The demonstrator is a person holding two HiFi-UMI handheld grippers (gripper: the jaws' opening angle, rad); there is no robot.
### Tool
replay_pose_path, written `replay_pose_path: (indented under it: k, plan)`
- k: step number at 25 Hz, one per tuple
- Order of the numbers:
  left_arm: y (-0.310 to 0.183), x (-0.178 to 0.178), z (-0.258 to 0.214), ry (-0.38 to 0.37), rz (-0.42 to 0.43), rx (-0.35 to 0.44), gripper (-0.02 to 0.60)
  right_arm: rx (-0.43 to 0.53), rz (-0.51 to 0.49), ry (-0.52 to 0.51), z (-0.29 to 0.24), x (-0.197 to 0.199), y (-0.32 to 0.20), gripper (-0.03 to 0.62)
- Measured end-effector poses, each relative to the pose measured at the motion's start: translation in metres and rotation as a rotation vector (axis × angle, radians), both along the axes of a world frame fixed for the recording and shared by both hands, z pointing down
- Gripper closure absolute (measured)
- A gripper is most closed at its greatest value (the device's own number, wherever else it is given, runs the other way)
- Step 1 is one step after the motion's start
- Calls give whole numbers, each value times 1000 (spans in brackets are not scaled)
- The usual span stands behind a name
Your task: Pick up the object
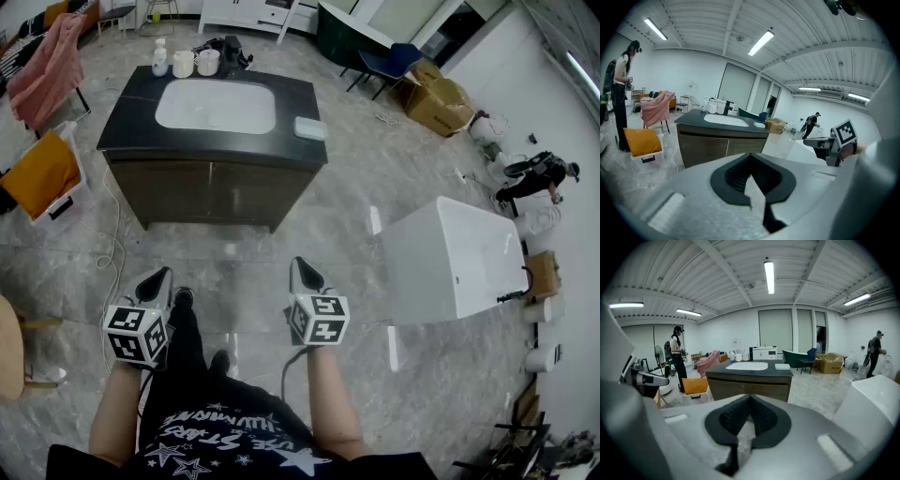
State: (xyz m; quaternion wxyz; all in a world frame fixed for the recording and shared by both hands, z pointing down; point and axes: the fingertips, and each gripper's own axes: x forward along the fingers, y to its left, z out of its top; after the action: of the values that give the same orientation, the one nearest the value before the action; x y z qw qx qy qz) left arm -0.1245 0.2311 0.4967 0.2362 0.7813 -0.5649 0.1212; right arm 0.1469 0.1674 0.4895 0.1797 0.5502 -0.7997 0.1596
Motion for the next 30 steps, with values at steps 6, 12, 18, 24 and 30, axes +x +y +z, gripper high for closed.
replay_pose_path:
  k: [6,12,18,24,30]
  plan:
    - [12,1,2,-7,-3,-5,574,-16,-19,5,5,0,12,589]
    - [20,8,6,1,3,-18,574,-20,-15,0,7,4,19,589]
    - [18,8,13,17,1,-36,574,-11,19,-22,8,11,14,589]
    - [-16,8,-4,10,20,15,574,16,48,-46,-4,14,-8,589]
    - [-63,-1,-7,11,57,33,574,33,47,-62,-9,-2,-48,550]
